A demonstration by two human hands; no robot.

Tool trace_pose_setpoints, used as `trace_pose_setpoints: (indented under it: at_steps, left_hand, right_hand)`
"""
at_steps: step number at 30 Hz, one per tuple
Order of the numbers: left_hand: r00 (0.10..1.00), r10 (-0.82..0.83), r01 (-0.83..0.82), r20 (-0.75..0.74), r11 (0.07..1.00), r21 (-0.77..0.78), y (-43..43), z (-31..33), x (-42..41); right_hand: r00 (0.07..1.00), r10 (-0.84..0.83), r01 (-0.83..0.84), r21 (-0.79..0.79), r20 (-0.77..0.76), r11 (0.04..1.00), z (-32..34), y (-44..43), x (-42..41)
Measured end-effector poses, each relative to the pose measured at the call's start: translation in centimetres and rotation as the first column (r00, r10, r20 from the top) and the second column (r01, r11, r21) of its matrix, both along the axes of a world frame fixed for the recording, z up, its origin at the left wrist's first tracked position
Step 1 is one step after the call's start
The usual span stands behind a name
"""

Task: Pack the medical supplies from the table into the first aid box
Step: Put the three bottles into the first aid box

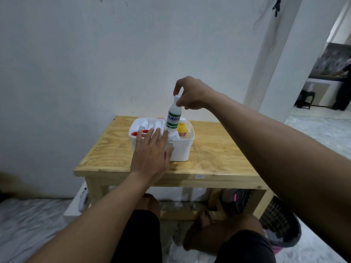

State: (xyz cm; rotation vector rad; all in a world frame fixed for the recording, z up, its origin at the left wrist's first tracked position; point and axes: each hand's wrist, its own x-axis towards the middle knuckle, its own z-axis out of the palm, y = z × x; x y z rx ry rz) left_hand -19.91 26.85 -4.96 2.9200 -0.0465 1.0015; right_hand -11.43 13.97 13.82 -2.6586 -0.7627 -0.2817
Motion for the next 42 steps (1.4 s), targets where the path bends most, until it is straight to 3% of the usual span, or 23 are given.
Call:
trace_pose_setpoints:
  at_steps: [10,19,42]
  left_hand:
    - [1.000,0.005,-0.005,0.020,1.000,0.010,-0.1,-0.1,0.1]
    - [1.000,0.007,-0.007,0.016,1.000,0.003,-0.2,-0.3,0.3]
    - [1.000,-0.005,0.005,-0.010,1.000,-0.004,-0.1,0.0,0.1]
  right_hand:
    - [0.995,-0.032,0.028,-0.040,-0.091,0.999,2.5,-1.3,-0.5]
    - [1.000,-0.010,0.010,0.005,0.023,1.000,1.7,-0.5,-0.1]
    - [0.990,-0.016,-0.023,-0.274,-0.137,0.961,-5.2,0.6,1.0]
